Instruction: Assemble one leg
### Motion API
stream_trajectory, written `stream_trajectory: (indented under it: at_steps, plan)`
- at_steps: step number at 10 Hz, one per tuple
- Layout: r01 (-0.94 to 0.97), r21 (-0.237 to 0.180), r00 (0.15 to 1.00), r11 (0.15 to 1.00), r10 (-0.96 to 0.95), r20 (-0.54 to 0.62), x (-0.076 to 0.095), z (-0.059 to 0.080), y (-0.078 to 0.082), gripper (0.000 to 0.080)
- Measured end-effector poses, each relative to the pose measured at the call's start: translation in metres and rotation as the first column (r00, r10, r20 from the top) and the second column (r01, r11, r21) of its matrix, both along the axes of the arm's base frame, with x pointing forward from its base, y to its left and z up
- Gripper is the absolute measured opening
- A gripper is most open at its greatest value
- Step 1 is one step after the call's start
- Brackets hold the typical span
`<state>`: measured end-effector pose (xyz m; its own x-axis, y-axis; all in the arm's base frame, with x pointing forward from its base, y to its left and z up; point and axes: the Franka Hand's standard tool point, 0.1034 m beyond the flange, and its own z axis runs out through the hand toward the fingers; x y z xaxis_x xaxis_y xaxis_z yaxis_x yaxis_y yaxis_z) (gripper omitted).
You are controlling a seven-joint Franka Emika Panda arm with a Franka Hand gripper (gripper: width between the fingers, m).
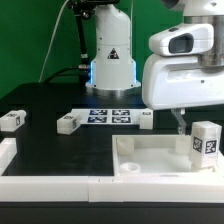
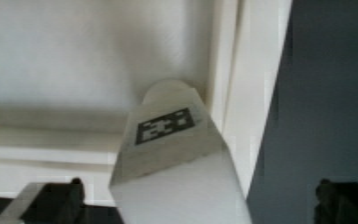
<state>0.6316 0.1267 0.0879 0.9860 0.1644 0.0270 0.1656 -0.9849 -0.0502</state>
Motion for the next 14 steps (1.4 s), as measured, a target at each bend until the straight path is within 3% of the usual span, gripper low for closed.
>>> stream_trajectory:
  at_steps: [3, 5, 6, 7, 11, 14]
  plan:
    - [-0.086, -0.002, 0.996, 0.996, 0.086, 0.005, 0.0002, -0.0001, -0.0012, 0.0649]
    - [-0.086, -0.002, 0.996, 0.996, 0.086, 0.005, 0.0002, -0.0001, -0.0012, 0.0402]
    - [-0.086, -0.002, 0.996, 0.996, 0.086, 0.005, 0.0003, 0.0000, -0.0015, 0.0402]
    - [-0.085, -0.002, 0.996, 0.996, 0.085, 0.005, 0.0003, 0.0000, -0.0016, 0.0291]
    - [-0.027, 0.002, 1.000, 1.000, 0.027, 0.002, 0.0005, 0.0001, -0.0015, 0.0291]
    - [0.320, 0.022, 0.947, 0.947, -0.319, -0.026, 0.0006, -0.0001, -0.0030, 0.0292]
